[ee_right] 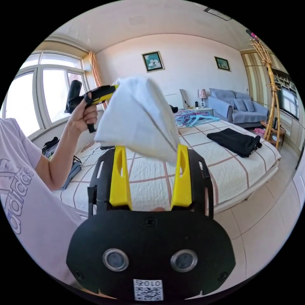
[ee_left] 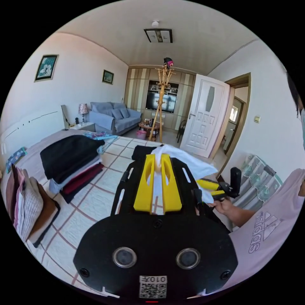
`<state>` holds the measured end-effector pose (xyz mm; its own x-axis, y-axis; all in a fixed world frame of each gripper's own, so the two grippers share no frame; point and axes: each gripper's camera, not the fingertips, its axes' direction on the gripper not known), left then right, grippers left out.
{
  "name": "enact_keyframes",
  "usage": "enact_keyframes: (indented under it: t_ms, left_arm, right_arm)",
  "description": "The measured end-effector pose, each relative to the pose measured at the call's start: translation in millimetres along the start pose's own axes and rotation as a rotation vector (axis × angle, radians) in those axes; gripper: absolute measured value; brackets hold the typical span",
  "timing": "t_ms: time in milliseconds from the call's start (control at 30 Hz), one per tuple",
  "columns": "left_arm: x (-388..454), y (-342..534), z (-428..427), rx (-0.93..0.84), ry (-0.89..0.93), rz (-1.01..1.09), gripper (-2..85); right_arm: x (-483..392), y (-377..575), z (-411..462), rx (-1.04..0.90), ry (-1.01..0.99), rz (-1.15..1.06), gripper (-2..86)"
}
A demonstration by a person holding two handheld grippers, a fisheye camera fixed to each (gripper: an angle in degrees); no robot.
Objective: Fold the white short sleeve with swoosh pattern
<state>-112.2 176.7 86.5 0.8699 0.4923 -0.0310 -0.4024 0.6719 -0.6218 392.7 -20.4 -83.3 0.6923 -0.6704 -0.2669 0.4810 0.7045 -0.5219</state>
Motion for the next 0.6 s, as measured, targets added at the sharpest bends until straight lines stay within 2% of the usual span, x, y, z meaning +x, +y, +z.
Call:
enact_keyframes:
  t_ms: [100,233,400,467,500,567,600]
  left_arm:
    - [-7.3,27.7,7.2,-0.064,-0.001,-0.045,2.5]
    - [-42.2,32.5,-9.8,-0.066,-0.033,-0.1,3.3]
    - [-23.3,47.4,-68.3,0.083,-0.115,0.074,6.6]
    - [-16.6,67.9,-76.6,0.064,-0.125,0.118,8.8]
    - [-16.3,86.4,-75.6,0.018,-0.132,0.114,10.8]
    - [-23.3,115.5,-64.9,-0.116,-0.109,0.048,13.3]
    - [-28.0,134.3,-57.4,-0.207,-0.053,0.001,14.1]
  right_arm:
    - [-2.9,-9.3,14.3,-0.067,0.017,-0.085,5.9]
    - [16.2,-62.1,18.0,-0.118,0.091,-0.132,5.0]
    - [-25.8,-101.2,-7.2,0.079,0.262,-0.346,5.0]
    - [-27.1,-92.0,-3.8,0.12,0.226,-0.35,5.1]
    - [-20.4,-82.2,8.2,0.086,0.166,-0.332,5.1]
    - [-1.2,-69.4,44.2,-0.143,0.035,-0.247,5.2]
    - [11.3,-58.8,75.1,-0.366,-0.054,-0.187,5.2]
